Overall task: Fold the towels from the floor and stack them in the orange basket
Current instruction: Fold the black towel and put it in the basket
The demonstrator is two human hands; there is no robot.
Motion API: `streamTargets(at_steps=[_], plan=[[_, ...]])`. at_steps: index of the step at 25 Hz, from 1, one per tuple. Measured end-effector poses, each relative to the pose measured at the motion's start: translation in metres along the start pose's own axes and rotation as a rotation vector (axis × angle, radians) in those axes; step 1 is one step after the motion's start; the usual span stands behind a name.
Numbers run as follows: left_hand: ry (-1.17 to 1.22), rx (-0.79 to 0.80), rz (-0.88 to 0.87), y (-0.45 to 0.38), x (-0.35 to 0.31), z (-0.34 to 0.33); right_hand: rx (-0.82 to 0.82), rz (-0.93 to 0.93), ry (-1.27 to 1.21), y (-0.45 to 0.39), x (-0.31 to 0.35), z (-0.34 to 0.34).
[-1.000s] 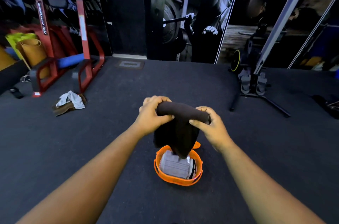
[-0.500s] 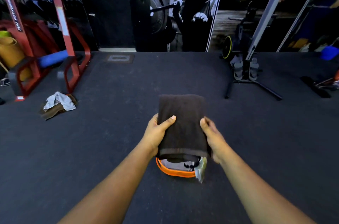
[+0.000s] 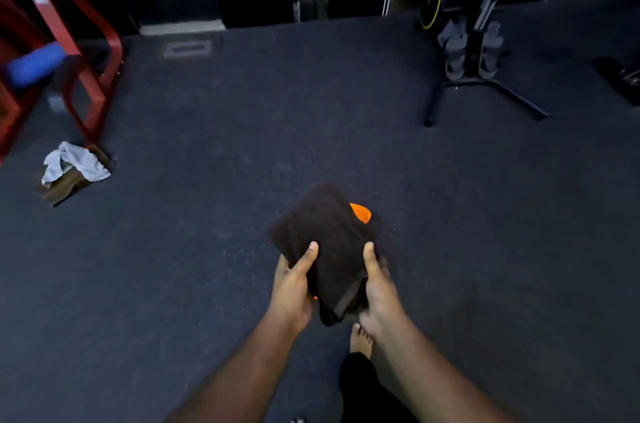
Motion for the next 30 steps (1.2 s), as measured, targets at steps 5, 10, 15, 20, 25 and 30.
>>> streamTargets(at_steps=[5,10,15,20,25,30], plan=[[-0.135,-0.050,0.085,-0.104,0.032,0.022,-0.068,0.068,0.145,-0.133,0.015,0.035],[-0.551,-0.088,0.281,-0.227,0.070,0.073,0.035,-0.044,0.446,-0.260,-0.012,0.079],[-0.926,-0.193,0.356,-0.367,0.185,0.131,0.139,-0.048,0.713,-0.397,-0.097,0.127],[-1.081,-0.292,0.227,-0.463,0.291,0.195,0.113,0.141,0.944,-0.529,-0.223,0.168],[-1.180,-0.218,0.159,-0.532,0.355,0.255,0.055,0.228,0.960,-0.606,-0.321,0.198],[-1.336,-0.144,-0.095,-0.526,0.337,0.235,-0.179,0.460,1.231,-0.587,-0.297,0.183]])
Point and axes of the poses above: each hand's wrist, its own y-axis away from the middle knuckle, its own z-axis out of the back of the hand, x = y × z, the point moved 3 cm from there along -y, towards the middle knuckle, and after that the axes turned 2 degrees about z, right-handed, at the moved point
